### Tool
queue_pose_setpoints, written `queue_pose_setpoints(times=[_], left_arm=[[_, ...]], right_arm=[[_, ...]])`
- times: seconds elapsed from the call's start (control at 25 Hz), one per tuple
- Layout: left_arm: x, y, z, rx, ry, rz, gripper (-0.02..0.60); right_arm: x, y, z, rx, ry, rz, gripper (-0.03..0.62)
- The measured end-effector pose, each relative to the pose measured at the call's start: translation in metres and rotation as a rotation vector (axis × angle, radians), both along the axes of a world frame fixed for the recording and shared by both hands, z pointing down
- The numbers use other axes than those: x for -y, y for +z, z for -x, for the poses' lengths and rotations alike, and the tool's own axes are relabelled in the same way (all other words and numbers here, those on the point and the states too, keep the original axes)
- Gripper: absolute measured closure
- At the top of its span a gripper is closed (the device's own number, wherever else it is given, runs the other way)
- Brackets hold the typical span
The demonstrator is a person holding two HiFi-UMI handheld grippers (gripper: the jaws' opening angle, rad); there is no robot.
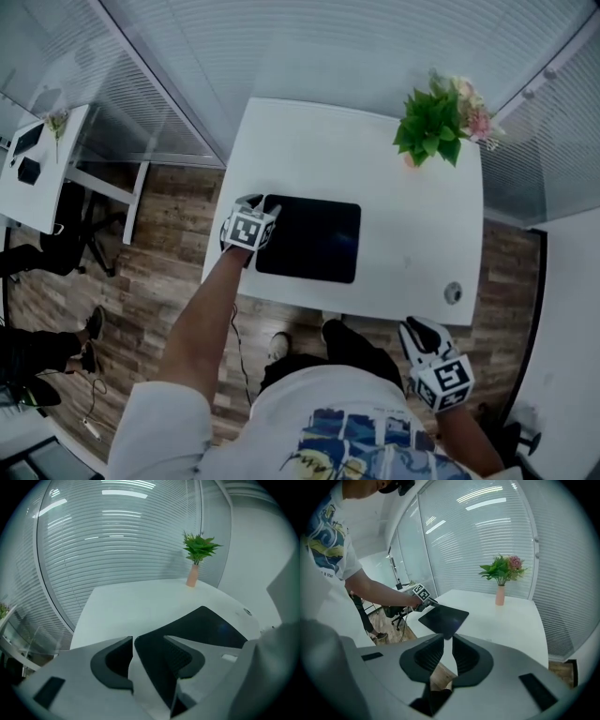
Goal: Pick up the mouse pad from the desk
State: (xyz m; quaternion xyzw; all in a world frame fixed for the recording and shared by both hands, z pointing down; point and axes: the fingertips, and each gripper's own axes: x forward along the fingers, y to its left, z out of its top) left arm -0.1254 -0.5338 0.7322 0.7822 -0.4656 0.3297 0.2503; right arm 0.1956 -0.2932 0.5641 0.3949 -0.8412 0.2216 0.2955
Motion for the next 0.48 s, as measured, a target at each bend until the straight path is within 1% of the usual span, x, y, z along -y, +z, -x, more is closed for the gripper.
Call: queue_pose_setpoints(times=[0.2,0.36,0.48], left_arm=[[0.008,0.010,0.004,-0.011,-0.018,0.020,0.399],[0.007,0.012,0.002,-0.065,-0.050,0.026,0.403],[0.008,0.013,0.002,-0.070,-0.062,0.019,0.405]], right_arm=[[0.008,0.004,-0.006,0.001,-0.018,0.021,0.542],[0.015,0.003,-0.008,0.006,-0.027,0.029,0.546],[0.020,0.005,-0.008,0.007,-0.039,0.033,0.549]])
